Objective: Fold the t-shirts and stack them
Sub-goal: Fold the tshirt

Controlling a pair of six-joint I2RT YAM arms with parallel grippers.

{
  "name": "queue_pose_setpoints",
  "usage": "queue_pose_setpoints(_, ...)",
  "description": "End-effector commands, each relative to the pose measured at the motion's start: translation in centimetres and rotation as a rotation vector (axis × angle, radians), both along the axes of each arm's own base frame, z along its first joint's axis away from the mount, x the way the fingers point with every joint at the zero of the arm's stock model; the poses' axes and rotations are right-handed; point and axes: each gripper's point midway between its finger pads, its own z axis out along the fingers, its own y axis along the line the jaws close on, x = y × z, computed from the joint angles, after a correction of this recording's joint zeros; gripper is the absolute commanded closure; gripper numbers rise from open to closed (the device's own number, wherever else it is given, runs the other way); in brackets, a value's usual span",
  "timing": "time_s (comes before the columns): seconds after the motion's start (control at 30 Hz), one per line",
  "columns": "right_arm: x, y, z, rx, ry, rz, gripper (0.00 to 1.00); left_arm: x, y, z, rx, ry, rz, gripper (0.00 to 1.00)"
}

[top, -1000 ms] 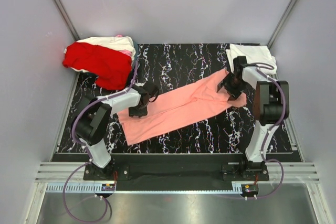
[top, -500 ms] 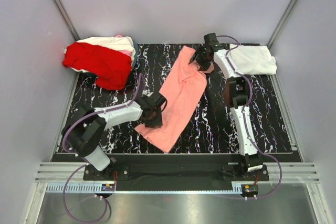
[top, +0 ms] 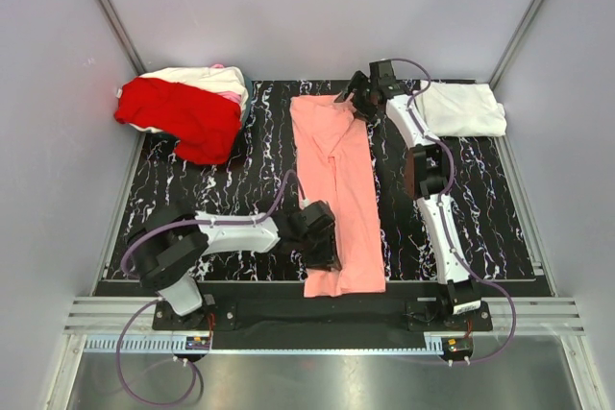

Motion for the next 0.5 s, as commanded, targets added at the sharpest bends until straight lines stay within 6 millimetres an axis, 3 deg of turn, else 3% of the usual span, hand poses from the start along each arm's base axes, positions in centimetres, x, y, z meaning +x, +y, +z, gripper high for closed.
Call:
queue_pose_setpoints(0.0, 3.5, -2.9, -0.1, -0.006, -0.110, -0.070, 0.16, -4.3, 4.0, -3.2, 0.141, 0.135, 0.002, 0.59)
queue_pose_setpoints(0.07, 4.7, -3.0, 1.6, 0.021, -0.174, -0.077, 0.16, -4.4, 3.5, -2.0, 0.119, 0.119, -0.003, 0.55)
queue_pose_setpoints(0.13, 5.5, -3.3, 2.2, 0.005, -0.211, -0.101, 0.15, -5.0, 4.1, -0.5, 0.149, 0.115, -0.020, 0.51)
queue_pose_setpoints(0.17, 5.7, -3.6, 2.3, -0.008, -0.219, -0.112, 0.15, -4.8, 3.4, 0.5, 0.120, 0.088, -0.028, 0.50)
queue_pose_setpoints(0.23, 6.1, -5.0, 3.2, -0.037, -0.234, -0.165, 0.14, -5.1, 4.6, 2.4, 0.155, 0.050, -0.026, 0.46)
queue_pose_setpoints(0.33, 6.4, -5.7, 6.9, -0.034, -0.296, -0.173, 0.10, -5.0, 5.9, 5.9, 0.169, -0.036, -0.008, 0.41)
queue_pose_setpoints(0.37, 6.3, -5.8, 9.7, -0.027, -0.333, -0.171, 0.09, -5.0, 7.0, 6.5, 0.199, -0.042, -0.002, 0.38)
queue_pose_setpoints(0.43, 5.8, -5.7, 12.0, -0.020, -0.363, -0.147, 0.06, -2.9, 7.6, 8.6, 0.189, -0.155, 0.031, 0.34)
queue_pose_setpoints(0.47, 5.2, -5.7, 15.6, -0.012, -0.410, -0.140, 0.05, -1.8, 8.4, 8.9, 0.210, -0.184, 0.038, 0.32)
